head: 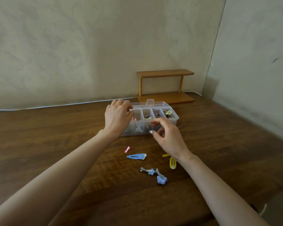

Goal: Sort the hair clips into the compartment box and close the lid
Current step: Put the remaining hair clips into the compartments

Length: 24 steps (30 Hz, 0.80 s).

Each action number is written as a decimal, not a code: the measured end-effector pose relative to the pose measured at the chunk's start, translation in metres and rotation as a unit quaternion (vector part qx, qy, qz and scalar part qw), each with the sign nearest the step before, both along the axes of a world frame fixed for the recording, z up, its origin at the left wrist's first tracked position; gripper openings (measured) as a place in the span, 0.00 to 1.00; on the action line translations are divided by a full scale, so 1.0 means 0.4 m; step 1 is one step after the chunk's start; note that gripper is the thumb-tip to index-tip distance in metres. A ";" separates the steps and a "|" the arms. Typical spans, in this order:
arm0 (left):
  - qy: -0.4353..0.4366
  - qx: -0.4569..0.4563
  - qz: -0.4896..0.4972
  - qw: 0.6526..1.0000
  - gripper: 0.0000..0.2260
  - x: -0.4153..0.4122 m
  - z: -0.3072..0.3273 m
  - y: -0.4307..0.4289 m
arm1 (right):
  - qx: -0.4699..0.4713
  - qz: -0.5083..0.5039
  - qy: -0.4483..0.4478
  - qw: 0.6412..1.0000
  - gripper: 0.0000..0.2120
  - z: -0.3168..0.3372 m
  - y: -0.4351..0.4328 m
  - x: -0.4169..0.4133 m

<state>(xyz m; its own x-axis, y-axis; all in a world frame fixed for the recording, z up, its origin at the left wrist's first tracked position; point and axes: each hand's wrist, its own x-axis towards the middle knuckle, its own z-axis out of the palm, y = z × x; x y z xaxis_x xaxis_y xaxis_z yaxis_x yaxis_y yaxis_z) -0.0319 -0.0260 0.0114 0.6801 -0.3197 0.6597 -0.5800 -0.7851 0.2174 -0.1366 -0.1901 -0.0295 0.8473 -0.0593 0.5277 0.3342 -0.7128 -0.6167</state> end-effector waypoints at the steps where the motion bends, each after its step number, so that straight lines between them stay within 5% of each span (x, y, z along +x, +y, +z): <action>1: -0.006 -0.001 -0.007 1.000 0.08 -0.009 0.003 0.012 | -0.004 0.002 0.000 1.000 0.14 -0.001 0.000 0.000; 7: 0.075 0.047 -0.134 0.987 0.05 -0.071 0.006 0.082 | -0.019 0.010 0.000 1.000 0.13 -0.002 0.002 0.002; 16: 0.245 0.187 -0.148 0.940 0.08 -0.105 -0.039 0.109 | -0.026 0.017 0.014 0.999 0.10 -0.006 0.006 -0.001; 24: 0.298 0.072 -0.165 0.937 0.12 -0.119 -0.079 0.127 | -0.095 0.085 0.070 0.989 0.09 0.003 0.051 0.008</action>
<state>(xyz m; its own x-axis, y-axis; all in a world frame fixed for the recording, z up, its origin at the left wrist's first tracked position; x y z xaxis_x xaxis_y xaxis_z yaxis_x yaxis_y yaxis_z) -0.0794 0.0249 -0.0201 0.7632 -0.6336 0.1271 -0.6049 -0.6312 0.4854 -0.1332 -0.1696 -0.0282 0.9019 0.1801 0.3927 0.3806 -0.7612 -0.5251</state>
